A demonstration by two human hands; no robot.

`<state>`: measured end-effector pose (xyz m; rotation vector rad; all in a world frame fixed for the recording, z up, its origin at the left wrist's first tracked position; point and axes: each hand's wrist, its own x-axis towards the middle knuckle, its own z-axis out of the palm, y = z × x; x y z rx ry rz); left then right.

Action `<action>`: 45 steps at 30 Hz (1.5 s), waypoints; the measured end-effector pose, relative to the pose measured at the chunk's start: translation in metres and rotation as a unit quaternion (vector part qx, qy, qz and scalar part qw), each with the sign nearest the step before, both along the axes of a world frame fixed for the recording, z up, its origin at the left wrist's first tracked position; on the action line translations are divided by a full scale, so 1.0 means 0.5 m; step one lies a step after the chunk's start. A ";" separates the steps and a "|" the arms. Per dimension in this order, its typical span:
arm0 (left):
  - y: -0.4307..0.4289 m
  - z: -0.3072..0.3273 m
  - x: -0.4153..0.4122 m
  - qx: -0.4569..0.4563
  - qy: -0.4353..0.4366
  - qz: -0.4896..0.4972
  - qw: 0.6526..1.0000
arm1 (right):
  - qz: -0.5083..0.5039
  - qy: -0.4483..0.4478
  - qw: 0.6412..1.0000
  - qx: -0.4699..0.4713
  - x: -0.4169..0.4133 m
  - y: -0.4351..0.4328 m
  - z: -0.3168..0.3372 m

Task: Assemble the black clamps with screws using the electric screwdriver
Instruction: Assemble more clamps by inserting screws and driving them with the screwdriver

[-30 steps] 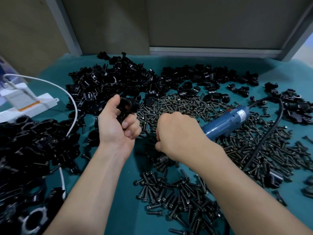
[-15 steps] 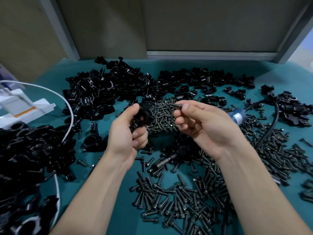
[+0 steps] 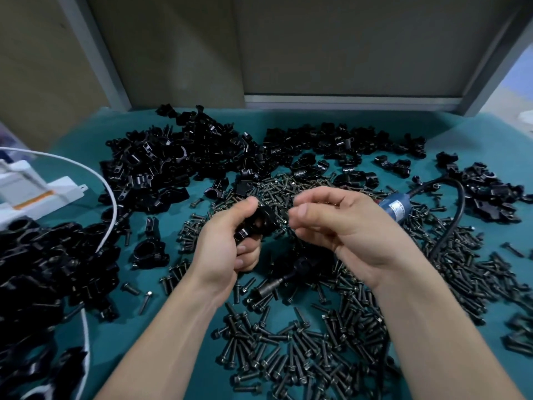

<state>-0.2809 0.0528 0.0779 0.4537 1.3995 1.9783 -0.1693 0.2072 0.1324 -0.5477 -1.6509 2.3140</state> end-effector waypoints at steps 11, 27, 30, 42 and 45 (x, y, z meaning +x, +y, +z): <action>-0.021 0.022 -0.023 0.084 -0.083 0.120 0.986 | -0.112 -0.177 0.849 0.486 -0.029 0.004 -0.022; -0.029 0.023 -0.027 0.072 -0.075 0.116 0.988 | 0.083 -0.275 0.714 0.638 -0.087 -0.005 0.003; -0.029 0.025 -0.028 0.072 -0.075 0.116 0.988 | 0.025 -0.291 0.718 0.632 -0.069 0.028 0.003; -0.018 0.011 -0.024 0.006 -0.017 0.102 0.995 | 0.093 -0.402 0.693 0.591 -0.040 0.065 0.023; -0.015 0.009 -0.021 -0.002 -0.013 0.107 0.994 | 0.120 -0.403 0.687 0.593 -0.030 0.065 0.029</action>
